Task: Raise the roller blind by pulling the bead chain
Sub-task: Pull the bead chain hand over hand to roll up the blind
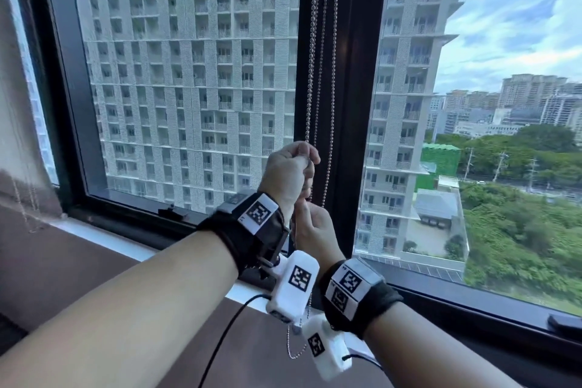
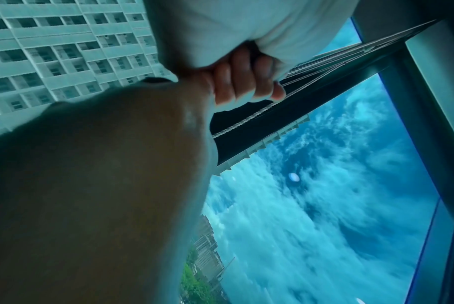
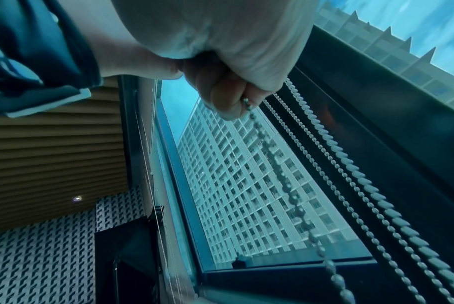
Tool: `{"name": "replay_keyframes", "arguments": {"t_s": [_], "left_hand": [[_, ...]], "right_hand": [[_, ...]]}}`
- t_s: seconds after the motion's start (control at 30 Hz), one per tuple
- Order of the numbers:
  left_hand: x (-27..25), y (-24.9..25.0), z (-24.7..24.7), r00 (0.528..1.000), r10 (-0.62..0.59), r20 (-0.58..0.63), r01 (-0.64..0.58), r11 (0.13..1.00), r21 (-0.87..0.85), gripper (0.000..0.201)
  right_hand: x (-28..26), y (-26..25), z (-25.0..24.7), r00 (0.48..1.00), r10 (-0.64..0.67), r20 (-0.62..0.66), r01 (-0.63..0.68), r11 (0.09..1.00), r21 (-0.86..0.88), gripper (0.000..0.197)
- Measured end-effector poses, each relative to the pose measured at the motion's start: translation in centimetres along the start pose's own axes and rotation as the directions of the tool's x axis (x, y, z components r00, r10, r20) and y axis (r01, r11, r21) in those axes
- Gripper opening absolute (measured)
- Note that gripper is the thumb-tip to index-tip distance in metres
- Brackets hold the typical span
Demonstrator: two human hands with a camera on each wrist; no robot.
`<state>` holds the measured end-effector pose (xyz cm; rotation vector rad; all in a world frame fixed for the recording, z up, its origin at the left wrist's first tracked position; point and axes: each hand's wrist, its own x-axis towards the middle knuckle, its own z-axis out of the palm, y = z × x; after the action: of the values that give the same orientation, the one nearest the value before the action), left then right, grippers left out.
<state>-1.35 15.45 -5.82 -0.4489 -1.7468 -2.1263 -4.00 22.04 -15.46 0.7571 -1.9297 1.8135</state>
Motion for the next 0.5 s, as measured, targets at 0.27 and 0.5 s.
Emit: {"name": "replay_keyframes", "arguments": {"t_s": [0.27, 0.5], "left_hand": [[0.2, -0.9, -1.4, 0.998, -0.015, -0.063, 0.016, 1.0, 0.023, 0.04], [-0.6, -1.1, -1.8, 0.999, -0.01, -0.043, 0.012, 0.999, 0.04, 0.042]], "right_hand": [[-0.5, 0.0, -0.9, 0.977, 0.128, 0.168, -0.118, 0.991, -0.066, 0.025], [2.2, -3.1, -1.9, 1.0, -0.001, 0.013, 0.001, 0.999, 0.052, 0.024]]}}
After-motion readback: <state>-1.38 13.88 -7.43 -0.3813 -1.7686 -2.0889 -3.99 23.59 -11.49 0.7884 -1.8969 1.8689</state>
